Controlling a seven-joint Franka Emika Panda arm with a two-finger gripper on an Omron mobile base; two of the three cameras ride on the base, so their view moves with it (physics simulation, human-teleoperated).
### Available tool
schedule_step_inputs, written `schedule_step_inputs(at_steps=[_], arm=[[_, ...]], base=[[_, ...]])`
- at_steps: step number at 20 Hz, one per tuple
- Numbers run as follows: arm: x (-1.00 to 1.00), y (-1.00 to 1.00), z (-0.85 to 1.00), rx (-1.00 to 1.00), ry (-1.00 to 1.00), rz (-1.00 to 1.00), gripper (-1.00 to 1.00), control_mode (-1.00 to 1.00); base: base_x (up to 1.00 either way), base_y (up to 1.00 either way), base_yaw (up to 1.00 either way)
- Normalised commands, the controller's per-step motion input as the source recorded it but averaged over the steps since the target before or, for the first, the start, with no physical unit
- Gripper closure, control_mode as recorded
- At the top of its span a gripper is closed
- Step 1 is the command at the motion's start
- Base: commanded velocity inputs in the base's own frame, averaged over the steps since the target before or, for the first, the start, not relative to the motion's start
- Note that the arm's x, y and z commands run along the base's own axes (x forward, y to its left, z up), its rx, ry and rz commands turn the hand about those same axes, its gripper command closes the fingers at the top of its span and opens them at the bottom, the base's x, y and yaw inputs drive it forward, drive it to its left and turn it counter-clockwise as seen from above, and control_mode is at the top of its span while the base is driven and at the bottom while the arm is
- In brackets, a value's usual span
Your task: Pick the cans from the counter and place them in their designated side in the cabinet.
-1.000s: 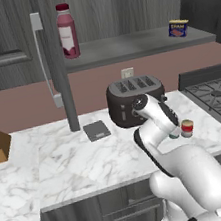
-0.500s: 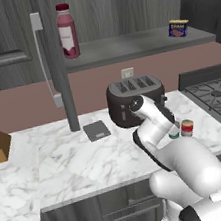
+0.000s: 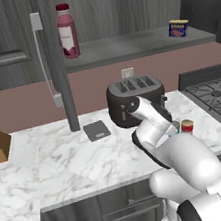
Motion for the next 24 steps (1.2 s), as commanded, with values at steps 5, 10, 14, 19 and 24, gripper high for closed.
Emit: schedule_step_inputs(at_steps=[5,10,14,19,24], arm=[[0.0,-0.02,-0.07,-0.01,0.0,-0.01,-1.0,-1.0],[0.0,-0.03,-0.07,-0.01,0.0,-0.01,-1.0,-1.0],[0.0,-0.03,-0.06,-0.01,0.0,-0.01,-1.0,-1.0],[0.0,-0.02,-0.07,-0.01,0.0,-0.01,-1.0,-1.0],[0.0,-0.03,-0.06,-0.01,0.0,-0.01,-1.0,-1.0]], base=[[0.0,0.0,0.0],[0.0,0.0,0.0],[0.0,0.0,0.0],[0.0,0.0,0.0],[0.0,0.0,0.0]])
